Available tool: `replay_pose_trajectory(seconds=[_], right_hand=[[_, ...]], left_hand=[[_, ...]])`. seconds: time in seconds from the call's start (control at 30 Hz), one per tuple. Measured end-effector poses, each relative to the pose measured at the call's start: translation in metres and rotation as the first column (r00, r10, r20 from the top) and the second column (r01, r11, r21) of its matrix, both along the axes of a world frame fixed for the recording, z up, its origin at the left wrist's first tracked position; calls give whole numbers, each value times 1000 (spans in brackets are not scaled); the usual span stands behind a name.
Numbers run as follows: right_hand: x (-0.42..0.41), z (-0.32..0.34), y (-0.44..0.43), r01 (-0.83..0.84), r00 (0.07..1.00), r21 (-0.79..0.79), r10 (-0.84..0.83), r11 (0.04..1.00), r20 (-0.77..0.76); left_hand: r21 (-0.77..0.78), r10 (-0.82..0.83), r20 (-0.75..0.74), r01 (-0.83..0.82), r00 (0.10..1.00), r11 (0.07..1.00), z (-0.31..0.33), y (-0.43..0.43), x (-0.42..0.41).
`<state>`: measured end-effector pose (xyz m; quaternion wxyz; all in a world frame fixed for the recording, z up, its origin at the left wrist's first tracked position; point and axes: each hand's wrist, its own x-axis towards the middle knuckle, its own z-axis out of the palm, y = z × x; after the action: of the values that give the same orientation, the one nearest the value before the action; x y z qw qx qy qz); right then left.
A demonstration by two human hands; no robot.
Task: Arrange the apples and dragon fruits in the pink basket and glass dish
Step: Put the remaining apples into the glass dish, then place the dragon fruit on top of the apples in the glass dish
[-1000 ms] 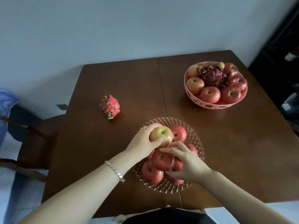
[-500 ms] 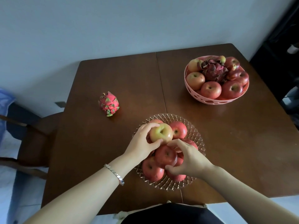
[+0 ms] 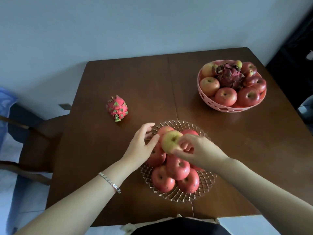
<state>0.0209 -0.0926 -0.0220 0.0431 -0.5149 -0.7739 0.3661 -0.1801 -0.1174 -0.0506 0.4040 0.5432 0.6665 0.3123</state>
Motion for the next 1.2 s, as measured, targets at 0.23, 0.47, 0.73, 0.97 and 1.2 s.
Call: replay_pose_trajectory(seconds=[0.23,0.47,0.73,0.97,1.2], right_hand=[[-51,22,60,29,989,129,-9,991,-151],[-91,15,98,31,986,67,-19,997,-168],[-90,-4,117,124,977,-4,-122,992,-176],[-82,6,106,306,851,-294,-399,906,-342],[-31,42,64,393,534,-389,-551,833,-641]], left_hand=[[-24,363,-165,-372,917,928,7,51,-75],[-288,428,-324,-519,844,805,-23,125,-122],[-330,495,-119,-504,861,798,-38,143,-120],[-77,214,146,-205,966,976,40,105,-33],[15,-187,65,186,980,982,79,64,27]])
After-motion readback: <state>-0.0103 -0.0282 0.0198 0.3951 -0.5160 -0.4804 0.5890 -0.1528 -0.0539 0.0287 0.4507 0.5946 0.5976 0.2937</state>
